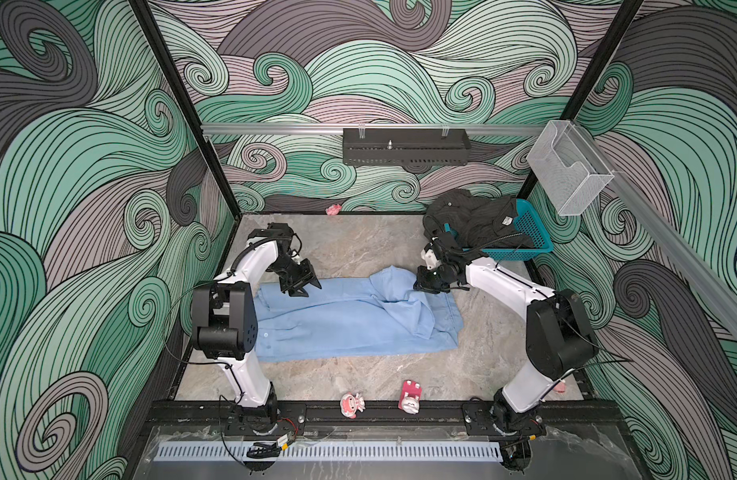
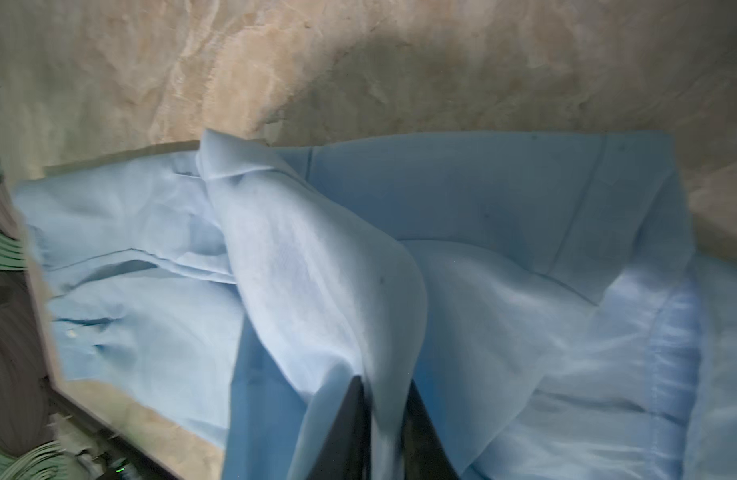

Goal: Fold and stack the long sleeve shirts

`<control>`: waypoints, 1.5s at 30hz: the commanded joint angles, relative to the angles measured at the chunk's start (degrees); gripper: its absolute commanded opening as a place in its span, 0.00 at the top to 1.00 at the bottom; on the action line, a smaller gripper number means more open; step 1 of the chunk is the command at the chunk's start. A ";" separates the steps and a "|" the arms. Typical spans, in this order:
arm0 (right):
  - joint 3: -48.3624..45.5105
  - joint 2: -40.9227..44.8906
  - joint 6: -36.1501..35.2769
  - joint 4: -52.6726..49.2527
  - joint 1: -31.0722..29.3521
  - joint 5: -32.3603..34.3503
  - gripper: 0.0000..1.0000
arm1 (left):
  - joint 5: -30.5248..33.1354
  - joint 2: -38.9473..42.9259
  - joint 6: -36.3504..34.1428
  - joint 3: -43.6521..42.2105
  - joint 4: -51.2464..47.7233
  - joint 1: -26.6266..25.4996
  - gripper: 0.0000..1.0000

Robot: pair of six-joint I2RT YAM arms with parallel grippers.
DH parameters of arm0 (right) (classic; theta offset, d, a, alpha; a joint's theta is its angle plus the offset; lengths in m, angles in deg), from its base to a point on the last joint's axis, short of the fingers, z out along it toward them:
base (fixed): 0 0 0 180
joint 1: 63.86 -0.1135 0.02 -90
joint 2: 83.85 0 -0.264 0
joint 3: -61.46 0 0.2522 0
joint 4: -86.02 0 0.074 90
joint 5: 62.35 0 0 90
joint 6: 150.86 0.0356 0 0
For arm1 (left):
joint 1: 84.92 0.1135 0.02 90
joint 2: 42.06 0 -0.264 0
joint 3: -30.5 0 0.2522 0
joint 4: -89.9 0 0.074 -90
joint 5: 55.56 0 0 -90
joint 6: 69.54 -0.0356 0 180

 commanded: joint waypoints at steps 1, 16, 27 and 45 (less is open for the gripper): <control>1.32 0.77 -1.63 -5.56 -0.79 5.13 0.67 | -0.84 0.66 1.42 -0.58 0.89 -1.70 0.49; 25.47 -15.37 -14.06 -13.11 -7.82 14.35 0.35 | -0.06 1.66 1.16 0.07 -0.22 -3.79 0.49; 21.00 -12.82 -10.23 -15.08 0.78 8.08 0.35 | 0.58 2.39 -0.04 -1.43 -0.72 -3.74 0.49; 18.11 -6.48 -9.35 -15.05 -13.84 -0.15 1.00 | 0.63 5.59 -0.21 -1.27 -1.62 -2.95 0.49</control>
